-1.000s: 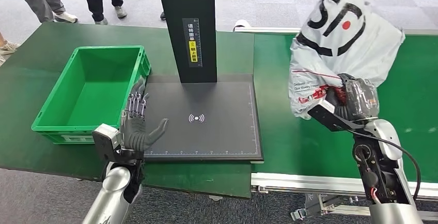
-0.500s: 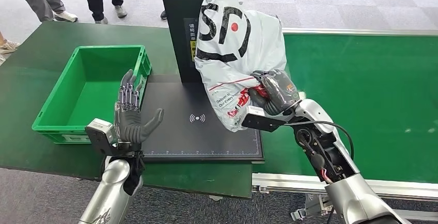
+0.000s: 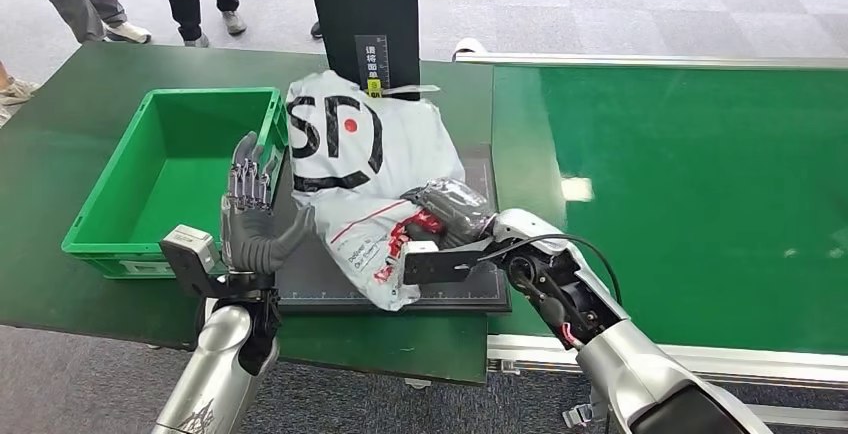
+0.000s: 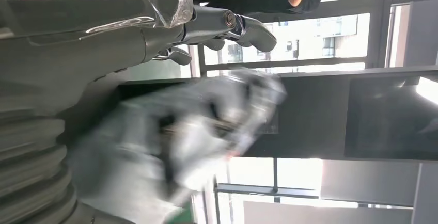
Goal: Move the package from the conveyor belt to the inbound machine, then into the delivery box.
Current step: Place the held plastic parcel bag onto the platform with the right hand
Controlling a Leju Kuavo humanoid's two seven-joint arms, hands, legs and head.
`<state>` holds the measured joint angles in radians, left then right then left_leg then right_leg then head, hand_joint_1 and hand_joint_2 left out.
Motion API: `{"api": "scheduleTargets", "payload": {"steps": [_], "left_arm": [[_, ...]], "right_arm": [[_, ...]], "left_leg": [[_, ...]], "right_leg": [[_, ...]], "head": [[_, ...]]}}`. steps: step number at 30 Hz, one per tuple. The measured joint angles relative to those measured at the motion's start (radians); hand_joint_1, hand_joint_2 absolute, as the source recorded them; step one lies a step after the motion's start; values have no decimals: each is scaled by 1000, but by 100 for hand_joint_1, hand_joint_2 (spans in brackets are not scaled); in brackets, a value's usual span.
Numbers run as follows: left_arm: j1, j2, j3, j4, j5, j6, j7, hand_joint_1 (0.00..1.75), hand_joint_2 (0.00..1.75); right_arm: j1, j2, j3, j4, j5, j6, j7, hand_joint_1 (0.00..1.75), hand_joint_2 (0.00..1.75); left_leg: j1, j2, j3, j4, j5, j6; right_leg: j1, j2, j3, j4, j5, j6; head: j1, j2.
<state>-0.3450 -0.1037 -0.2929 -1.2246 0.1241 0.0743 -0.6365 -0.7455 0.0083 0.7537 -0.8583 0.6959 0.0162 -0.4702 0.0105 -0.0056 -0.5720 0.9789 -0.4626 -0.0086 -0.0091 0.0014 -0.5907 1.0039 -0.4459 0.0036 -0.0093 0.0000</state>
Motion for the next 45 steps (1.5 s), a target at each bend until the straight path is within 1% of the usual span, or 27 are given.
{"api": "scheduleTargets", "payload": {"steps": [7, 11, 15, 21, 26, 27, 28, 30, 31, 32, 36, 39, 41, 45], "left_arm": [[-15, -8, -3, 17, 1, -3, -1, 0, 175], [-32, -15, -9, 30, 2, -10, 8, 0, 175], [-46, -25, -11, 41, 2, -15, 19, 0, 175], [-49, -32, -11, 49, 2, -18, 26, 0, 175], [-49, -33, -11, 50, 2, -18, 27, 0, 175], [-49, -34, -11, 50, 2, -18, 27, 0, 175], [-49, -34, -11, 50, 2, -18, 27, 0, 175], [-49, -35, -11, 50, 2, -18, 27, 0, 175], [-49, -35, -11, 50, 2, -18, 27, 0, 175], [-49, -35, -11, 50, 2, -18, 27, 0, 175], [-48, -35, -11, 50, 2, -20, 27, 0, 175], [-46, -35, -11, 50, 1, -20, 27, 0, 175], [-46, -35, -11, 50, 0, -20, 26, 0, 175], [-46, -35, -11, 50, -1, -20, 21, 0, 175]], "right_arm": [[-26, 44, 105, 163, 7, 95, -11, 175, 175], [-49, 51, 153, 215, 15, 125, 35, 175, 175], [-73, 51, 188, 247, 28, 125, 66, 175, 175], [-79, 50, 203, 261, 17, 79, 67, 175, 175], [-80, 49, 210, 264, 16, 71, 67, 175, 175], [-81, 49, 210, 265, 16, 71, 67, 168, 175], [-81, 49, 211, 266, 16, 71, 67, 130, 175], [-81, 49, 211, 267, 16, 70, 67, 43, 175], [-81, 49, 211, 268, 17, 66, 67, 5, 175], [-81, 48, 212, 268, 17, 57, 67, 0, 175], [-75, 45, 209, 266, 14, -40, 71, 0, 0], [-56, 40, 187, 245, -10, -123, 51, 0, 0], [-39, 38, 160, 219, -37, -158, 23, 0, 0], [-10, 37, 98, 161, -93, -179, -25, 0, 0]], "left_leg": [[0, 0, 0, 0, 0, 0], [0, 0, 0, 0, 0, 0], [0, 0, 2, 0, 0, 0], [0, 0, 2, 0, 0, 0], [0, 0, 2, 0, 0, 0], [0, 0, 2, 0, 0, 0], [0, 0, 2, 0, 0, 0], [0, 0, 2, 0, 0, 0], [0, 0, 2, 0, 0, 0], [0, 0, 2, 0, 0, 0], [0, 0, 2, 0, 0, 0], [0, 0, 2, 0, 0, 0], [0, 0, 2, 0, 0, 0], [0, 0, 1, 0, 0, 0]], "right_leg": [[0, 0, 0, 0, 0, 0], [0, 0, 0, 0, 0, 0], [0, 0, 1, 0, 0, 0], [0, 0, 2, 0, 0, 0], [0, 0, 2, 0, 0, 0], [0, 0, 2, 0, 0, 0], [0, 0, 2, 0, 0, 0], [0, 0, 2, 0, 0, 0], [0, 0, 2, 0, 0, 0], [0, 0, 2, 0, 0, 0], [0, 0, 2, 0, 0, 0], [0, 0, 2, 0, 0, 0], [0, 0, 1, 0, 0, 0], [0, 0, 1, 0, 0, 0]], "head": [[0, 0], [0, 0], [0, 0], [0, 0], [0, 0], [0, 0], [0, 0], [0, 0], [0, 0], [0, 0], [0, 0], [0, 0], [0, 0], [0, 0]]}}
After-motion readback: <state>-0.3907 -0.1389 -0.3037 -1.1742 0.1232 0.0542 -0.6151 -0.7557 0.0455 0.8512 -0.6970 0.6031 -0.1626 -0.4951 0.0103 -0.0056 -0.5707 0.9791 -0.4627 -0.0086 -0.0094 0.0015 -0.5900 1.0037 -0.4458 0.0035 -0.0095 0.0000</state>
